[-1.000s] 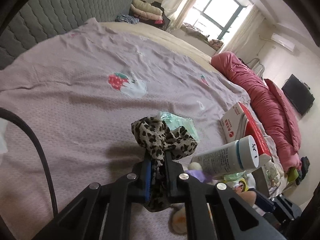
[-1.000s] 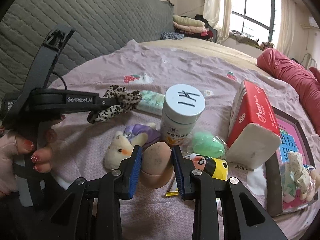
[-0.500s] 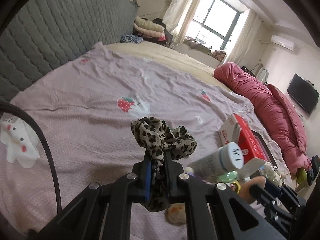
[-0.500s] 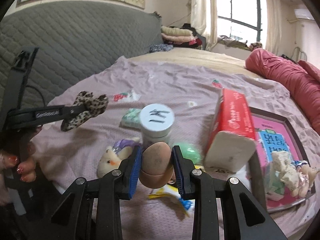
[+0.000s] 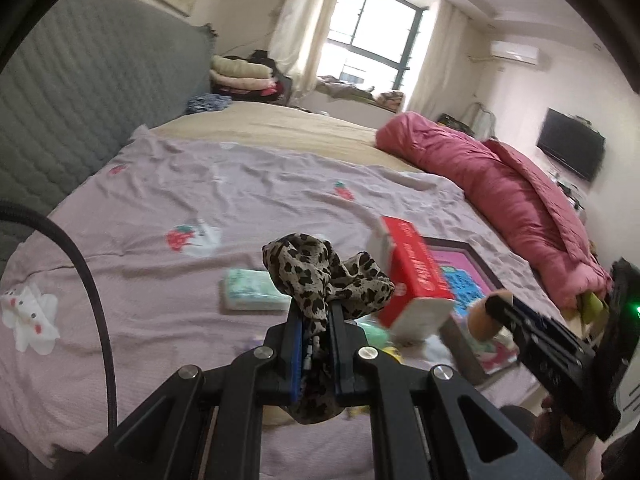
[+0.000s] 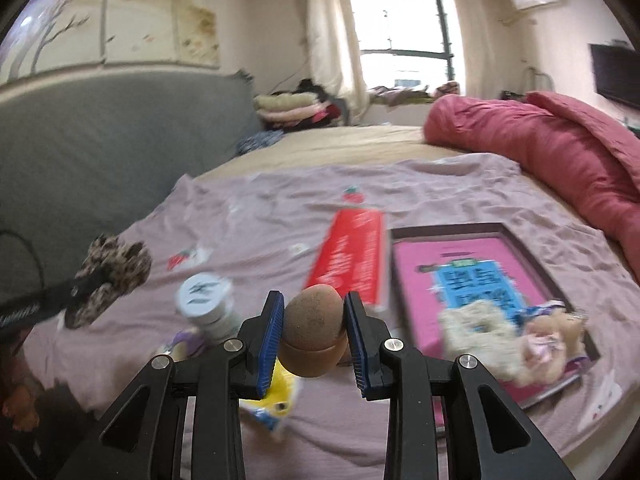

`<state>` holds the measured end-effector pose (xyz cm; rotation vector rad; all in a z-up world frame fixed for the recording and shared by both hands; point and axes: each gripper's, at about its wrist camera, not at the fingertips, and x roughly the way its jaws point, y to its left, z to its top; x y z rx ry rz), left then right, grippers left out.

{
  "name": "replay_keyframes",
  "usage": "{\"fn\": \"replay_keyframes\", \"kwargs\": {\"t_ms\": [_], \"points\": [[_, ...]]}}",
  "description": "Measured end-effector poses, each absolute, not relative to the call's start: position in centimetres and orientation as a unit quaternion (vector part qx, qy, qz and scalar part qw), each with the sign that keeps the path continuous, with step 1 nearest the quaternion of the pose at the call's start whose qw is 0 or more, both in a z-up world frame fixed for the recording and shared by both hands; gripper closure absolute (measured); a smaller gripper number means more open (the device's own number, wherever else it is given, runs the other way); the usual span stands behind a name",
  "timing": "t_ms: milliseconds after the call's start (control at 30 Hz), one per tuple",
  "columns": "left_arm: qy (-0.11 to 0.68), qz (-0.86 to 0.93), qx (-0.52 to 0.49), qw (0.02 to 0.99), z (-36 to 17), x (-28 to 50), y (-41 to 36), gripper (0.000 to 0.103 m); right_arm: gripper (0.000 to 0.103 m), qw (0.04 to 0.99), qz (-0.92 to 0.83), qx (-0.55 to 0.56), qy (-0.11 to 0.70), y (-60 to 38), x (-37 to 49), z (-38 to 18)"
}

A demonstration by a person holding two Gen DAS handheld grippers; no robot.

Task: Organize soft objects
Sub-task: 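Carry the scrunchie and sponge over the pink tray with both tools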

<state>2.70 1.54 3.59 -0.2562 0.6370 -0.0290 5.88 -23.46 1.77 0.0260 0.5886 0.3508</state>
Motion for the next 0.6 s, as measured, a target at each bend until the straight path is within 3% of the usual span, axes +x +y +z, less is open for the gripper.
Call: {"fn": "replay_keyframes", "kwargs": {"t_ms": [600], "points": [[0.337,-0.150,-0.074,0.927,5.6,5.1,-14.0,0.092,0.072,0.961,0.039,0.123,0.245,-36.6,6.8,3.2]]}}
